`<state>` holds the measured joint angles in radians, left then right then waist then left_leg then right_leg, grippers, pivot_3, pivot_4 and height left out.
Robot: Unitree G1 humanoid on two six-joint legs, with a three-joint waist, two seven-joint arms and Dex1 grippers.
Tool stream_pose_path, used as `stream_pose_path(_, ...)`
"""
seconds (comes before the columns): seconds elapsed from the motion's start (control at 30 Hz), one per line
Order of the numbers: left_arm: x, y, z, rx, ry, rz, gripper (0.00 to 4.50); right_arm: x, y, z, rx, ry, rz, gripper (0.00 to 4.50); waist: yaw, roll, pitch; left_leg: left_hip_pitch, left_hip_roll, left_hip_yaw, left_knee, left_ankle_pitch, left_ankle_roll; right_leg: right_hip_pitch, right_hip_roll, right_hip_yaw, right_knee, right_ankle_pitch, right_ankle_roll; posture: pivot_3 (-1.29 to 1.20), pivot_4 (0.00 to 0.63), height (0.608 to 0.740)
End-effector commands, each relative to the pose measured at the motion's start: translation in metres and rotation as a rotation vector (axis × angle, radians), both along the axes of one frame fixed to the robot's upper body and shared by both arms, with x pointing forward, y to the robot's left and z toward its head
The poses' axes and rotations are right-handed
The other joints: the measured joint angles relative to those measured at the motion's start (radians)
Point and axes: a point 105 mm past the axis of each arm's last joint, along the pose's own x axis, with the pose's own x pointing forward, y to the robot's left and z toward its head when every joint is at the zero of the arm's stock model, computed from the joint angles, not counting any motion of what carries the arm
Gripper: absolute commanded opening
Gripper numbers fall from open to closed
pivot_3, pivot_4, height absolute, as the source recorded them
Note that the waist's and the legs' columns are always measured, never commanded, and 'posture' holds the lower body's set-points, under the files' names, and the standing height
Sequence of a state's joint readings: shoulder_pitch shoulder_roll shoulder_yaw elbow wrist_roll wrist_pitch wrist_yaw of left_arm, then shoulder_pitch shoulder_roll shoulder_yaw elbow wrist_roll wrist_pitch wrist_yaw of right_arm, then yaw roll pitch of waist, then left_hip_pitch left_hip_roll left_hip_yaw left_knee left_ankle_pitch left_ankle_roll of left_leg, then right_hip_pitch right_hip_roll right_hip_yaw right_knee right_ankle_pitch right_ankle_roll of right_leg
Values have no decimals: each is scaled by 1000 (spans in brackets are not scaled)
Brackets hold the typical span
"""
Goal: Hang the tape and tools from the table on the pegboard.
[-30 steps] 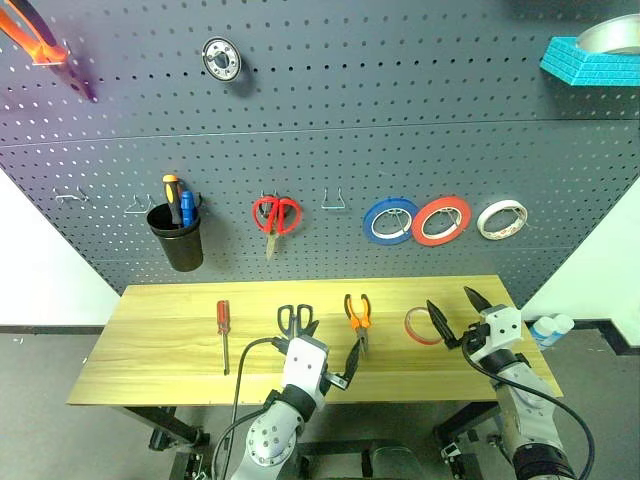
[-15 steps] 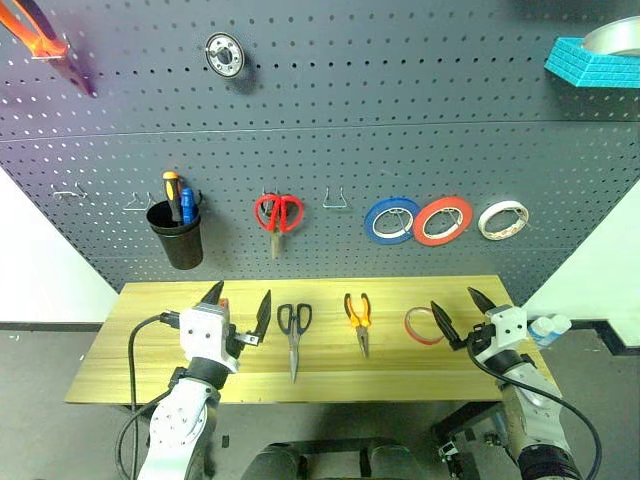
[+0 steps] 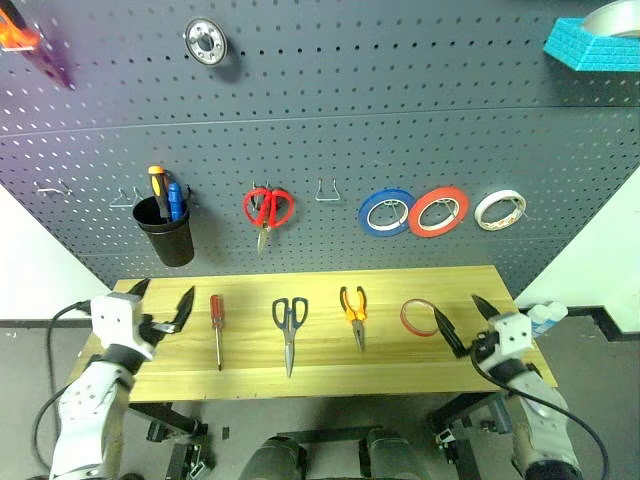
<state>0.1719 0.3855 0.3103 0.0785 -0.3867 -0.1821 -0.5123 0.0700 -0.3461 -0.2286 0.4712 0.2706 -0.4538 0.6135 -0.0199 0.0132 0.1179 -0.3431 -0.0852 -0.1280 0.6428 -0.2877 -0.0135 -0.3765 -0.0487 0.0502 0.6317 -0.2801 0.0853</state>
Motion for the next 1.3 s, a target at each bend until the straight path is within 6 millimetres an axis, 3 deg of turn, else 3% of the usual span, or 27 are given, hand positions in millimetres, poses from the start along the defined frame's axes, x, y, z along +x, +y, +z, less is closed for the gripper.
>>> stream_pose_path(0.03,-2,-8,-1,-17,-34,-63,4444,9,6,26,-5,-87,23,4500,0,-5,4,-6,-1,1,0,0,1,-6,-1,1,0,1,-1,-46,135,740)
stream_pose_path(0.1,-2,-8,-2,-23,-34,-72,4444,10,8,31,-6,-92,30,4500,3,-9,6,-21,-3,2,3,0,2,-21,-2,2,1,9,3,-44,141,740)
stream_pose_path(0.2,-2,-9,-2,-27,-35,-90,4444,12,11,37,-3,-96,30,4500,10,-9,7,-30,-3,2,3,0,1,-31,-2,1,1,10,3,-45,146,740)
stream_pose_path(0.4,-2,-16,-1,-92,7,-192,4444,19,21,51,3,-109,36,4500,7,-7,19,-29,-2,2,3,0,2,-29,-2,1,1,9,0,-47,152,740)
stream_pose_path(0.53,-13,-38,3,-138,119,-442,4444,24,29,59,8,-118,49,4500,3,-9,23,-29,-2,2,4,0,1,-28,-2,1,1,8,-2,-42,147,740)
stream_pose_path(0.9,-24,-56,26,-22,194,-778,4444,31,41,66,19,-124,99,4500,7,-6,26,-29,-2,2,4,0,1,-29,-2,1,1,10,0,-28,136,740)
stream_pose_path(1.13,-16,-94,41,18,119,-864,4444,35,52,64,31,-119,143,4500,7,-6,26,-29,-2,2,3,0,1,-29,-2,1,1,10,2,-26,121,740)
stream_pose_path(1.3,-4,-119,68,3,63,-870,4444,40,56,56,-30,-64,183,4500,7,-6,26,-29,-2,2,4,1,0,-29,-1,1,2,11,2,-26,119,740)
